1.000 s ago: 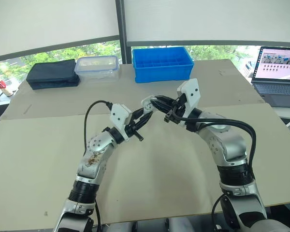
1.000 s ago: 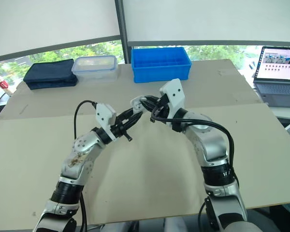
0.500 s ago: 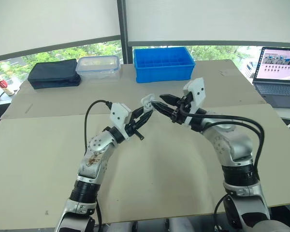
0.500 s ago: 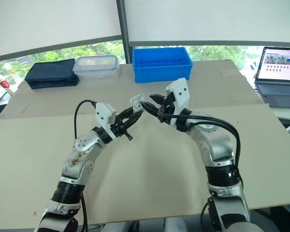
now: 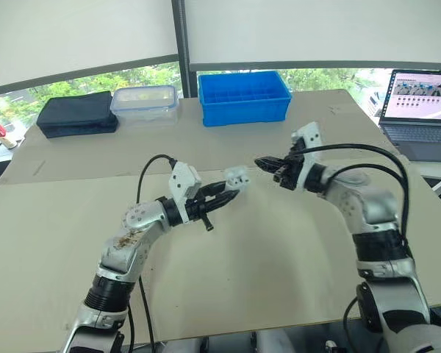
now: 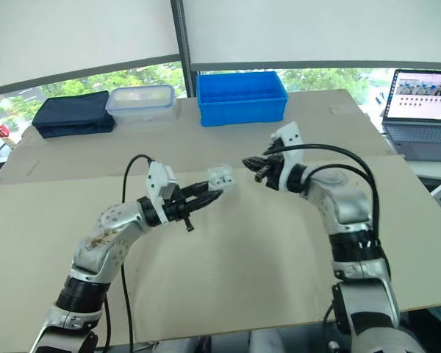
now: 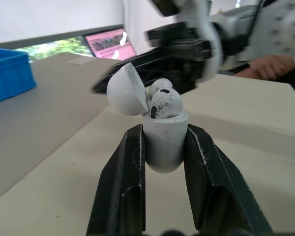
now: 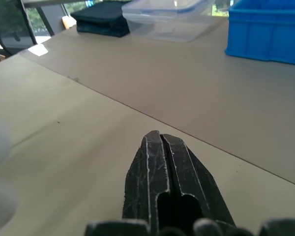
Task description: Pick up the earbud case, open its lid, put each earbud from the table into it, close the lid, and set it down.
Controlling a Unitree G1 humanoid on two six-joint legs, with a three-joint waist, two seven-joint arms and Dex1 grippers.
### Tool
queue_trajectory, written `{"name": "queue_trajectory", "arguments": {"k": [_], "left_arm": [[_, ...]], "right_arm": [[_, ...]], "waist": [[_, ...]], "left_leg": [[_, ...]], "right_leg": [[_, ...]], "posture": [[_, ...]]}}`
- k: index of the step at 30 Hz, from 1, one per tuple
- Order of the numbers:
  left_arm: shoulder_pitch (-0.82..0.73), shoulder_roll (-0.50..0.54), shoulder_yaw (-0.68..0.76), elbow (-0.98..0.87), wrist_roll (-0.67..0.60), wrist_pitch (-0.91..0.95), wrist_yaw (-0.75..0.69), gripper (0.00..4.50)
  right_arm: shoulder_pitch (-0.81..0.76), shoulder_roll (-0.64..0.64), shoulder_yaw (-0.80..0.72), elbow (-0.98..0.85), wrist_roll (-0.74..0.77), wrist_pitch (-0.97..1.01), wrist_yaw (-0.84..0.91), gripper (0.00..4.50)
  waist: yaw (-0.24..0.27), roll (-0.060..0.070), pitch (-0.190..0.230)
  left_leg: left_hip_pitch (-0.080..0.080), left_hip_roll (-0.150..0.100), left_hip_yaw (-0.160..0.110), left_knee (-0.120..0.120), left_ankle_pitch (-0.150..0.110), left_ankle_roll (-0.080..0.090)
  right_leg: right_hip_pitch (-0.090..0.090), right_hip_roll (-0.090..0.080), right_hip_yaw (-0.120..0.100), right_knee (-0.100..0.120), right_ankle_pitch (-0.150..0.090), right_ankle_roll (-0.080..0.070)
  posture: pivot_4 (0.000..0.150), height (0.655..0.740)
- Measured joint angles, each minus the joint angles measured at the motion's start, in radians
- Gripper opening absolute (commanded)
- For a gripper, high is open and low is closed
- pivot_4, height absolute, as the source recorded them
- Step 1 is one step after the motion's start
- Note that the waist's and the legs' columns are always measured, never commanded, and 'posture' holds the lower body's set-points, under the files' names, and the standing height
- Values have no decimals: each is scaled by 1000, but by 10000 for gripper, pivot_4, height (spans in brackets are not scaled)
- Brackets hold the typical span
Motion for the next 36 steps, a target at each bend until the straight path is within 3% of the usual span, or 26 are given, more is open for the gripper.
{"name": "queue_trajectory", "arguments": {"k": [5, 10, 22, 26, 27, 32, 36], "left_arm": [[-14, 19, -21, 6, 11, 20, -26, 5879], [-23, 19, -22, 17, 37, 20, -18, 5879], [-24, 6, -26, 54, 62, 27, -3, 5879], [-24, -28, 20, 42, -7, 148, 52, 5879], [-23, -37, 43, 28, -46, 208, 76, 5879], [-17, -89, 204, -27, -282, 589, 248, 5879], [-33, -216, 366, 19, -414, 832, 451, 5879]], "right_arm": [[-79, 27, 6, 64, 12, 14, 86, 229], [-77, -27, 67, -49, 71, 137, 239, 229], [45, -79, 73, -303, 91, 220, 230, 229], [99, -39, 35, -326, 89, 158, 159, 229], [110, -37, 21, -328, 88, 123, 154, 6043], [173, -116, -46, -378, 83, -46, 216, 22599], [280, -174, -28, -383, 35, -198, 314, 36540]], "waist": [[7, 0, 0], [7, 0, 0], [7, 0, 0], [8, 0, 0], [7, 0, 0], [10, 0, 0], [10, 0, 0]], "left_leg": [[-2, 0, -1, 0, 0, 0], [-2, 0, -1, 0, 0, 0], [-1, 0, -1, 1, 0, 0], [-2, 0, -1, 1, 0, 0], [-2, 0, -1, 1, 0, 0], [-1, 0, -2, 2, 0, 0], [2, 0, -1, 2, 0, 0]], "right_leg": [[0, 0, 0, 0, 1, 1], [0, 0, -1, 0, 1, 1], [0, -1, -1, 0, 1, 1], [0, -1, -1, 0, 1, 1], [0, -1, -1, 0, 1, 1], [1, -1, -2, 0, 0, 1], [2, -1, -1, 0, 0, 1]], "posture": [[1500, 7400], [1500, 7400], [1500, 7400], [1500, 7400], [1500, 7400], [1500, 7400], [1500, 7400]]}}
